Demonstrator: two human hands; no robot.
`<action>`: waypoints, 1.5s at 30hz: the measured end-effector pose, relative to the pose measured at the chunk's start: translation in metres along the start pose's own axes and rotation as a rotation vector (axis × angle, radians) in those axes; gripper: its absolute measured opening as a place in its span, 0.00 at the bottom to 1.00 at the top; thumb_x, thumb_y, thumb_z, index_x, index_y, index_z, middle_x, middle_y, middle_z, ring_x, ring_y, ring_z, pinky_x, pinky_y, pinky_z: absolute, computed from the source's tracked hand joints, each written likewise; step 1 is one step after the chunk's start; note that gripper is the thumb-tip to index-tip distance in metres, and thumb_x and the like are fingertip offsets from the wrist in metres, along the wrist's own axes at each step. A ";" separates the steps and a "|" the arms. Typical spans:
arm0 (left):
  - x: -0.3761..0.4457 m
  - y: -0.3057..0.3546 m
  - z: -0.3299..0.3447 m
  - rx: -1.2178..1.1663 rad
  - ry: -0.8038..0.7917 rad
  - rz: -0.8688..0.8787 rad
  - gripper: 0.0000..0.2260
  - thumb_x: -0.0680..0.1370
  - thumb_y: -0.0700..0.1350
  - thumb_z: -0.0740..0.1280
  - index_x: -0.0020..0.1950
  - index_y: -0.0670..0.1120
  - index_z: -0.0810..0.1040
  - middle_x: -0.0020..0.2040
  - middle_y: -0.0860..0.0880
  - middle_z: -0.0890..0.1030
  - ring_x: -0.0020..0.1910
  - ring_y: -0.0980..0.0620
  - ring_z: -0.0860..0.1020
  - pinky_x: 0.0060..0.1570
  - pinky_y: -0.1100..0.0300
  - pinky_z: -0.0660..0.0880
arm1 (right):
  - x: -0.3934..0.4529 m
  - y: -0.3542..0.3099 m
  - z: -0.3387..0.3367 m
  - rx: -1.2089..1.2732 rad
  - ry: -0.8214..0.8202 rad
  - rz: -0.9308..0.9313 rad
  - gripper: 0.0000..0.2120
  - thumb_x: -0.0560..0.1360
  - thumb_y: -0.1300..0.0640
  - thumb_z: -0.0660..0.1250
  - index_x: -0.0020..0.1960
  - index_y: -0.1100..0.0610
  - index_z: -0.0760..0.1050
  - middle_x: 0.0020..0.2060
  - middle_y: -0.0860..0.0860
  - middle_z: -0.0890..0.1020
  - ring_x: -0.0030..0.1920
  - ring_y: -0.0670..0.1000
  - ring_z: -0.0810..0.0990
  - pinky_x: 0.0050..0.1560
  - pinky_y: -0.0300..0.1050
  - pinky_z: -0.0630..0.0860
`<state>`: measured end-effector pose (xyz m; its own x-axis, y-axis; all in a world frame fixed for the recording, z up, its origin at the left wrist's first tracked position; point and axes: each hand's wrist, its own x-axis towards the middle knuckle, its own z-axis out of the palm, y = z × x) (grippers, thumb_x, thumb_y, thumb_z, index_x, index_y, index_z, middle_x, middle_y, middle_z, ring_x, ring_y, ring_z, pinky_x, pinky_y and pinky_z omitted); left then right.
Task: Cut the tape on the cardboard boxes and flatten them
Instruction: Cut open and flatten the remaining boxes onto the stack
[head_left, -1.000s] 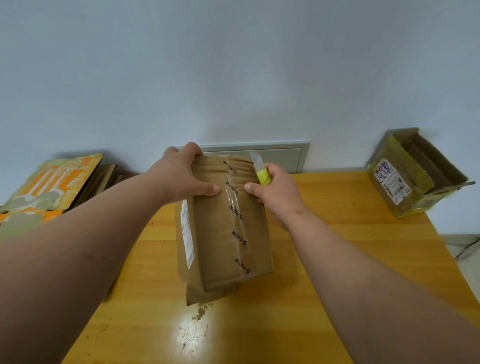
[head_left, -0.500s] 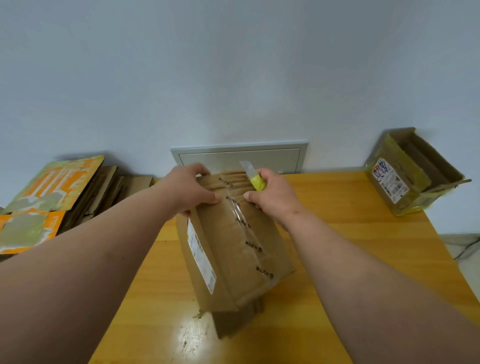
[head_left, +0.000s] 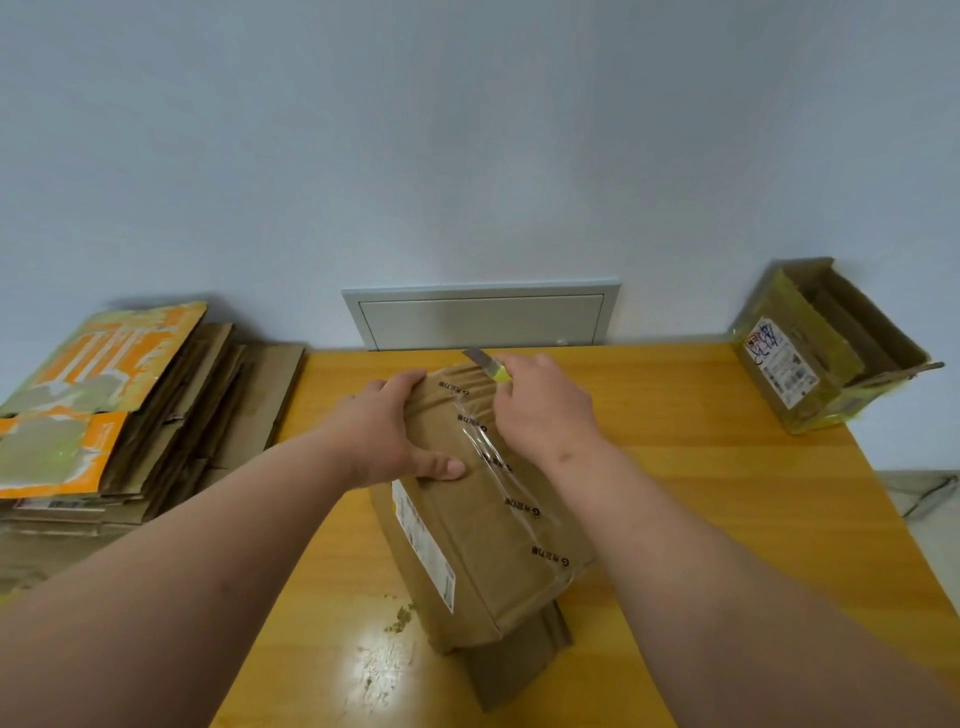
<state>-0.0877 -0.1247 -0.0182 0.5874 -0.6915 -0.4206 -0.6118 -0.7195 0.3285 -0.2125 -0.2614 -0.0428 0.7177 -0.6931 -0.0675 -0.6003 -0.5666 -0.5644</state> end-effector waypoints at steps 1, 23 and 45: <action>0.001 0.000 0.002 -0.006 0.011 0.004 0.58 0.56 0.69 0.78 0.79 0.59 0.52 0.73 0.49 0.66 0.70 0.43 0.67 0.69 0.45 0.68 | -0.002 -0.001 0.000 -0.024 0.007 -0.010 0.19 0.80 0.55 0.56 0.70 0.46 0.69 0.62 0.52 0.77 0.62 0.57 0.75 0.61 0.53 0.70; 0.000 -0.011 0.009 -0.028 0.045 0.034 0.56 0.56 0.71 0.76 0.77 0.61 0.53 0.70 0.48 0.69 0.67 0.42 0.70 0.66 0.45 0.71 | -0.010 -0.028 -0.007 -0.061 -0.023 -0.131 0.18 0.76 0.55 0.62 0.65 0.47 0.76 0.56 0.50 0.83 0.56 0.56 0.79 0.52 0.48 0.77; 0.005 -0.016 0.012 -0.061 0.044 0.050 0.54 0.57 0.71 0.76 0.77 0.62 0.53 0.70 0.50 0.68 0.67 0.42 0.69 0.66 0.43 0.70 | -0.007 -0.048 -0.003 -0.135 -0.013 -0.072 0.16 0.75 0.58 0.62 0.61 0.49 0.76 0.51 0.53 0.82 0.51 0.58 0.78 0.42 0.44 0.67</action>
<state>-0.0810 -0.1156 -0.0358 0.5806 -0.7276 -0.3654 -0.6081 -0.6859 0.3996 -0.1895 -0.2307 -0.0132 0.7647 -0.6430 -0.0421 -0.5885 -0.6703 -0.4521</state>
